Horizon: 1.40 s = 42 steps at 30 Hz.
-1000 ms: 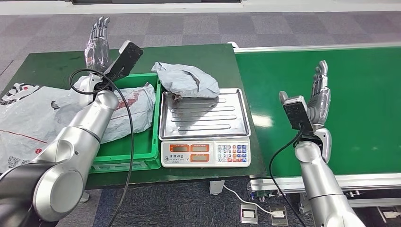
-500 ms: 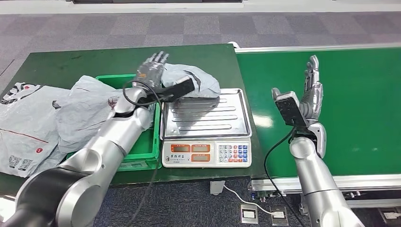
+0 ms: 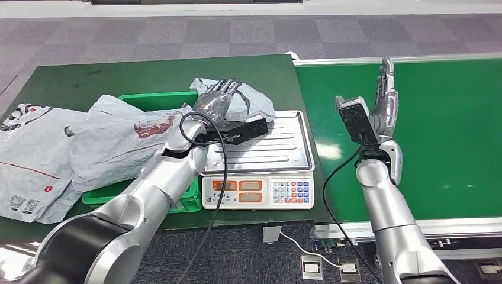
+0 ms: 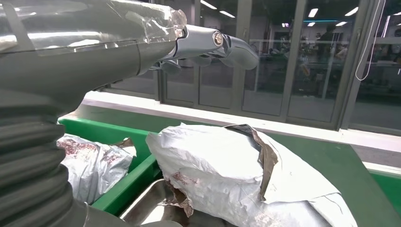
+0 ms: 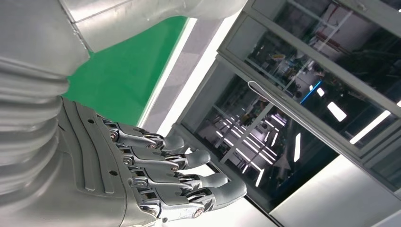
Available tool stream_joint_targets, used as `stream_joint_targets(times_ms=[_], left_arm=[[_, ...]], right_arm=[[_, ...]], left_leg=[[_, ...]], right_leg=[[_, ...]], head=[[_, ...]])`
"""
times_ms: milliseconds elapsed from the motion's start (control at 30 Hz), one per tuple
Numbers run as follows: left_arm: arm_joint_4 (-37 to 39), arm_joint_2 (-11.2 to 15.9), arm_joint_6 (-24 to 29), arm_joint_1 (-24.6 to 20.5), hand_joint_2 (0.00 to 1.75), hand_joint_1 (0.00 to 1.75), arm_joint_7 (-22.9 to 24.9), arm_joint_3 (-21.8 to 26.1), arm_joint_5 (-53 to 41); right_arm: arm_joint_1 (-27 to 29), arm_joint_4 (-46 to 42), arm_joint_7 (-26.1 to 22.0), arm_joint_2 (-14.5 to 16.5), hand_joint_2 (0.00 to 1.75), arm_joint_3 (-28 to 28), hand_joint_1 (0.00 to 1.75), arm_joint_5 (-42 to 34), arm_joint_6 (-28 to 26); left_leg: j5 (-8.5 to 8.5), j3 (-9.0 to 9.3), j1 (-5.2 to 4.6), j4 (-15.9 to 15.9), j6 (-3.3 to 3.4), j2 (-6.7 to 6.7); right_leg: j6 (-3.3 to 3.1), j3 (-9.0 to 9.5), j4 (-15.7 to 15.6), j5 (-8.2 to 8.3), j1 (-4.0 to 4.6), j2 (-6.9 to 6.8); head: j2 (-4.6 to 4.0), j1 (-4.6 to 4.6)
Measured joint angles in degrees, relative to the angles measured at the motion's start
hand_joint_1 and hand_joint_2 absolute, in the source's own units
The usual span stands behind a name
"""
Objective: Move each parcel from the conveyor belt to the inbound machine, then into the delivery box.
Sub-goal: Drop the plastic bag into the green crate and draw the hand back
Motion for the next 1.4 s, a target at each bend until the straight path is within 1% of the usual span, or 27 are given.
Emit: stream_joint_targets(times_ms=[133,267,433,533,667,767,967,1133,1400], left_arm=[[0.0,-0.3,-0.4,0.0,1.75,0.00,0.9,-0.4,-0.3],[0.2,-0.6,-1.0,0.0,1.75,0.00,3.6,-1.3,-1.7],[0.3,-0.7,-1.3,0.0,1.75,0.00,8.3,-3.4,-5.5],[0.4,-0.7,-2.4,-0.1,1.75,0.07,11.8,-4.8,-7.7],[0.5,-0.6,-4.1,-0.1,1.75,1.75,16.1,-7.2,-10.3],[0.6,-0.1,-4.7,-0.1,1.75,1.75,17.5,-8.9,-10.6],[0.9,0.6,-5.2,-0.1,1.75,1.75,17.6,-9.5,-10.2],[0.9,0.6,-4.5,-0.1,1.75,1.75,17.3,-9.5,-10.4],[1.2,-0.3,-3.8,-0.1,1.75,1.75,16.3,-10.4,-9.5]], right_arm=[[-0.8,0.9,0.1,0.3,1.75,0.0,0.00,0.3,0.9],[-3.6,3.7,0.1,1.6,1.75,0.4,0.00,0.8,2.0],[-6.9,5.7,1.9,4.0,1.75,1.2,0.00,1.6,2.5],[-8.1,5.8,3.0,5.3,1.75,1.7,0.00,2.5,3.3],[-10.0,6.4,2.9,6.9,0.00,2.2,0.00,2.9,4.7],[-11.0,6.7,3.1,8.2,0.00,2.8,0.00,3.1,5.4],[-11.8,6.7,4.9,10.1,0.00,3.1,0.00,4.2,6.9],[-12.5,6.6,6.0,10.6,0.00,3.1,0.00,5.3,8.3],[-16.0,8.8,4.6,10.7,0.00,3.1,0.00,3.8,6.6]], left_leg=[[0.00,-0.01,-0.01,0.0,0.00,-0.01],[0.00,-0.02,-0.01,0.0,0.00,0.02],[0.03,-0.01,0.02,0.0,-0.02,0.02],[0.03,-0.01,0.03,0.0,-0.03,0.01],[0.02,-0.02,0.03,0.0,-0.03,0.03],[0.02,-0.01,0.03,0.0,-0.03,0.03],[0.03,-0.01,0.03,0.0,-0.03,0.01],[0.03,-0.02,0.02,0.0,-0.03,0.02],[0.02,-0.03,0.02,0.0,-0.03,0.02]], right_leg=[[0.00,0.01,0.0,0.00,-0.01,-0.01],[0.01,0.01,0.0,0.01,-0.01,0.02],[0.00,-0.01,0.0,0.01,0.02,0.02],[-0.01,-0.02,0.0,0.01,0.03,0.02],[-0.01,-0.02,0.0,0.00,0.02,0.05],[-0.01,-0.02,0.0,0.01,0.02,0.05],[-0.01,-0.01,0.0,0.01,0.02,0.03],[-0.01,-0.02,0.0,0.01,0.01,0.03],[-0.01,-0.05,0.0,0.00,0.01,0.04]], head=[[0.00,0.02],[0.00,0.01],[0.00,-0.01],[0.00,0.00],[0.00,-0.01],[0.00,-0.01],[0.00,-0.01],[0.00,0.00],[0.00,-0.01]])
